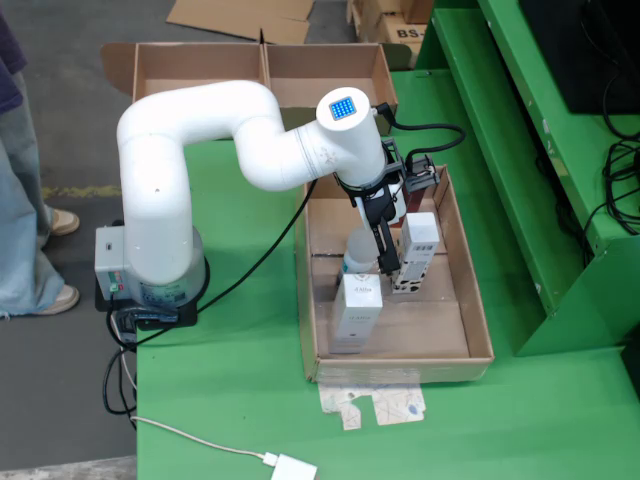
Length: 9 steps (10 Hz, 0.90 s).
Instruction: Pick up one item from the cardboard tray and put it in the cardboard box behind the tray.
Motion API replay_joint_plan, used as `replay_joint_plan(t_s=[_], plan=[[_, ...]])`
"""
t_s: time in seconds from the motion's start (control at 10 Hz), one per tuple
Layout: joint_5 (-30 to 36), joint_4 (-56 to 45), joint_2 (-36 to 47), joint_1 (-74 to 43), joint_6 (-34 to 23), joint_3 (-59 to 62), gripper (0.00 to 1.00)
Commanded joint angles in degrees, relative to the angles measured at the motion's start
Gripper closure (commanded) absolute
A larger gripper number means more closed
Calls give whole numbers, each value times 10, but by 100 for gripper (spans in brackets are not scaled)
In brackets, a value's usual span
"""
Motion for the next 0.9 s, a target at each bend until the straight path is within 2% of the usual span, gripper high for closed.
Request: replay_joint_plan(t_s=[0.0,0.8], plan=[[1,6,10,3,0,19,0],[-6,13,3,31,10,26,0]])
